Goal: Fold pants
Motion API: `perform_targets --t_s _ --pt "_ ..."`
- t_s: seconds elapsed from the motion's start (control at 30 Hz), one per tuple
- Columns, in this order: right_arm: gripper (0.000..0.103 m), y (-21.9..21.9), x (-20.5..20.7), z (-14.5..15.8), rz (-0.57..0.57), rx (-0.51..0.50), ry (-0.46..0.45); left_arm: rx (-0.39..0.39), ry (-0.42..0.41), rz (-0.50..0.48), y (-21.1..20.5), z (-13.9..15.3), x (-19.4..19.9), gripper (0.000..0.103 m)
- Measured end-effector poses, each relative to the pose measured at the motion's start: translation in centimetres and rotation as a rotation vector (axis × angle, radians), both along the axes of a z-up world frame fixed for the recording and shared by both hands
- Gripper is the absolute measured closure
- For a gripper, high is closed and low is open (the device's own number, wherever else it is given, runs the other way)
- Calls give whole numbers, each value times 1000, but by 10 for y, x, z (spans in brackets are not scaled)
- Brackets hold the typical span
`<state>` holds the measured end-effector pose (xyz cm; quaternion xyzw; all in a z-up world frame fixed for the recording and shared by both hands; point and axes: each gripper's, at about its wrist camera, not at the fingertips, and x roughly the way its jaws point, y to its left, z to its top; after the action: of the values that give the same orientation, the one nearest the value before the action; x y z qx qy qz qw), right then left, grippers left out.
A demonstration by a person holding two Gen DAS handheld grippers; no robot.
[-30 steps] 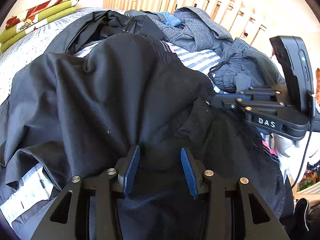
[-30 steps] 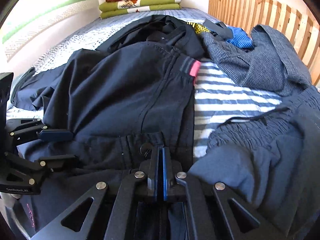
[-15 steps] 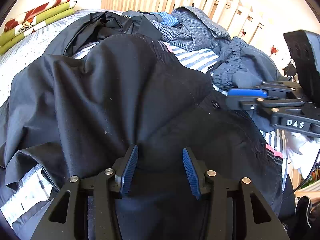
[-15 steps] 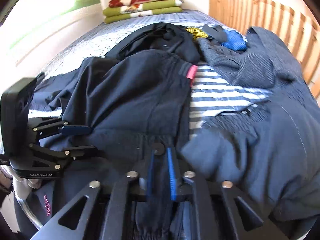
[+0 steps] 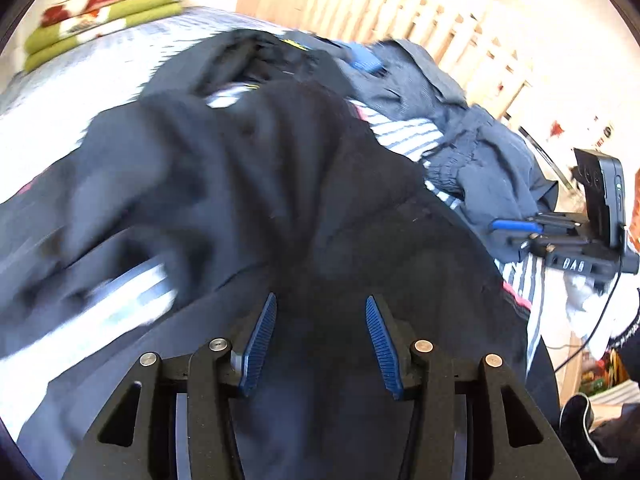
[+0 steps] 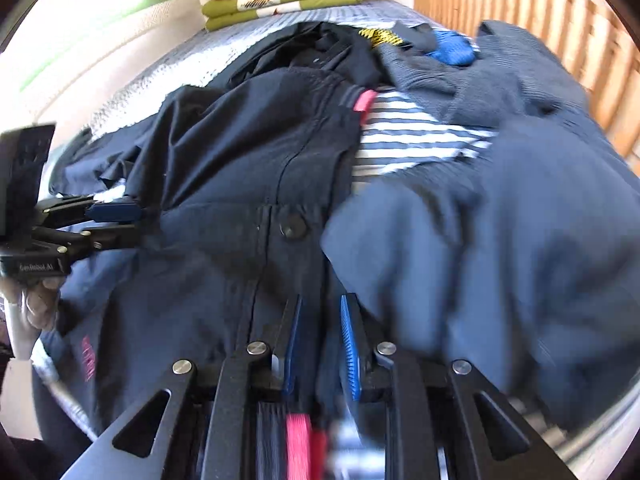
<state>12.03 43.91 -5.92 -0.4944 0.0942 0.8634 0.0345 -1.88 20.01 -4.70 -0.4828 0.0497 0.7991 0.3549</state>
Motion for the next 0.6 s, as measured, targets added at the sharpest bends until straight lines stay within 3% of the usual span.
perform_targets --t_s 0.13,0.2,0.4,0.5,0.6 --pt "84 4 9 21 5 -17 42 -66 32 147 -75 20 -1 50" --pt "77 5 2 32 0 -28 72 -90 32 265 -121 29 -10 50" --pt "76 9 -46 56 -17 -12 149 -32 -27 641 -259 51 -48 47" --pt "76 8 -69 64 -7 -12 176 29 -75 736 -304 56 -75 44" --pt "76 16 -92 68 -23 -40 159 29 -63 799 -324 60 -100 42"
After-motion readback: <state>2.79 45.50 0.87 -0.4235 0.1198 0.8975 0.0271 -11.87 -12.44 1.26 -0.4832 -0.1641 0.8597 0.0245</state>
